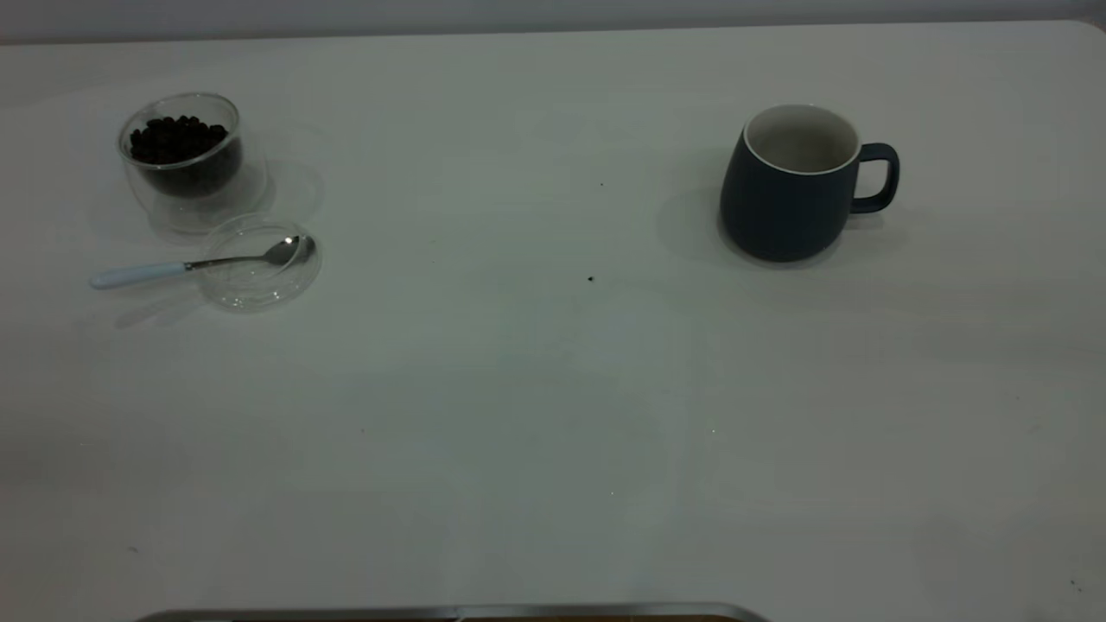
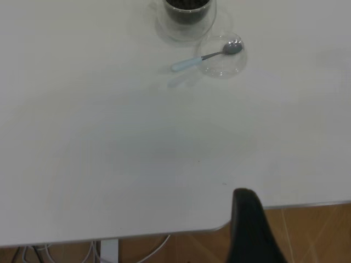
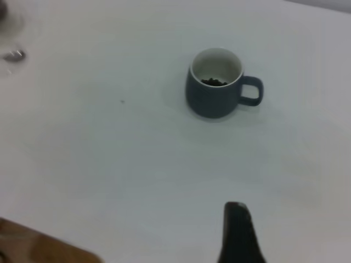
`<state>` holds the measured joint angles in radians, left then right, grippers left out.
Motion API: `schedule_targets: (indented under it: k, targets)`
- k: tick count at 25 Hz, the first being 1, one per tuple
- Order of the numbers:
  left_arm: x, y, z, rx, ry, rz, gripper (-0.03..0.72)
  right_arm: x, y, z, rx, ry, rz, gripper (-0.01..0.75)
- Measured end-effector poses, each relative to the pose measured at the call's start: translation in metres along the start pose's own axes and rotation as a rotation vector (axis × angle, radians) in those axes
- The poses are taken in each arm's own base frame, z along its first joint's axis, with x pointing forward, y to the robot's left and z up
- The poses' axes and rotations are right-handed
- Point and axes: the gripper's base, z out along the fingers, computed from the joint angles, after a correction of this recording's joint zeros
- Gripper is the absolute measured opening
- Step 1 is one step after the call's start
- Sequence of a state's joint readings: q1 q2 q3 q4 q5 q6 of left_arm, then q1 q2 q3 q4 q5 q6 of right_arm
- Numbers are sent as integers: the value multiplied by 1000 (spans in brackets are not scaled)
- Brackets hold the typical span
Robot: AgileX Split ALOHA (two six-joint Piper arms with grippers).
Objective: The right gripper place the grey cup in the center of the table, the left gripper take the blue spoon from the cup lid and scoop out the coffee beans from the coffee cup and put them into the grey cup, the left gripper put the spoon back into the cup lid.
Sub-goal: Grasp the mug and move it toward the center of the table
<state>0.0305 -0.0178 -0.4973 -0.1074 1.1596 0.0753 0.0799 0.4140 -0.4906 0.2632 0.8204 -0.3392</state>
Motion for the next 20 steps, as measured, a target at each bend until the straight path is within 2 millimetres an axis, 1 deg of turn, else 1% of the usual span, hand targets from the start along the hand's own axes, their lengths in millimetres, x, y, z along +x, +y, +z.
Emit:
schedule_targets:
  k: [4,8,11,14,20]
  targets:
    - [0,0,0,0,0,1,498,-25,-13,45,-10,64,-125,566]
    - [0,0,0,0,0,1,498,-47,-25,94,-52,140,-172,567]
    - [0,0,0,0,0,1,498,-59,-32,131,-91,207,-202,567]
    - [0,0,0,0,0,1,498,-62,-39,165,-126,276,-240,567]
    - [0,0,0,0,0,1,498,-54,-52,234,-180,380,-332,567]
